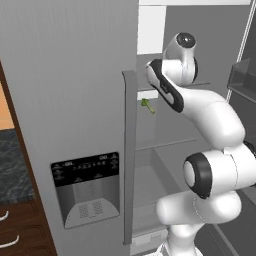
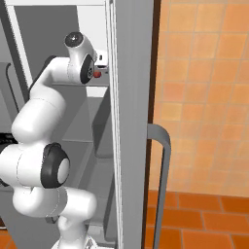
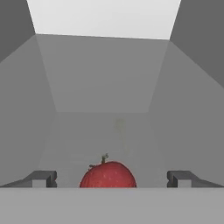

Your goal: Take the strawberry from the fridge and place it on top of the pancake, located on the dining counter.

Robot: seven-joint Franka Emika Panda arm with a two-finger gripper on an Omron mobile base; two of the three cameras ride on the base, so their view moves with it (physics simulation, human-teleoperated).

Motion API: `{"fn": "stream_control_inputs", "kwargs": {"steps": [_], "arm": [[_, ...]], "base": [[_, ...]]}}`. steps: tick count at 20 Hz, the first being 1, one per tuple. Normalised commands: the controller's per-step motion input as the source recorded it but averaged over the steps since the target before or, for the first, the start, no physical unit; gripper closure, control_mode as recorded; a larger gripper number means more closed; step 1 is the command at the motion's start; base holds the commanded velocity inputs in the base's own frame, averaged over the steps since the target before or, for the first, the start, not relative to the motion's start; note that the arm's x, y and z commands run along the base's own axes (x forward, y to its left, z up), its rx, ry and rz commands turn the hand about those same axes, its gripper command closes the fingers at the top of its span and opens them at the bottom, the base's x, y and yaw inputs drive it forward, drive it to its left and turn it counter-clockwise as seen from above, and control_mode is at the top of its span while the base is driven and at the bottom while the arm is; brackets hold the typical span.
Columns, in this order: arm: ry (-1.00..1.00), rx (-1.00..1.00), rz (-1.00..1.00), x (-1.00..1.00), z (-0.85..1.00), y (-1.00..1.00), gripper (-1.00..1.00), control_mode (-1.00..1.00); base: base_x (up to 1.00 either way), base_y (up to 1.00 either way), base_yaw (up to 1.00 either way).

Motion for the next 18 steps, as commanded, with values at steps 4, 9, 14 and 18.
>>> {"fn": "stream_control_inputs", "kwargs": {"steps": [4,9,14,18], "arm": [[0.00,0.00,0.00,0.21,-0.08,0.00,-1.00,-1.00],[0.00,0.00,0.00,0.16,-0.19,0.00,-1.00,-1.00],[0.00,0.00,0.00,0.01,-0.13,0.00,-1.00,-1.00],[0.00,0.00,0.00,-0.04,-0.25,0.00,1.00,-1.00]], "base": [[0.00,0.00,0.00],[0.00,0.00,0.00],[0.00,0.00,0.00],[0.00,0.00,0.00]]}}
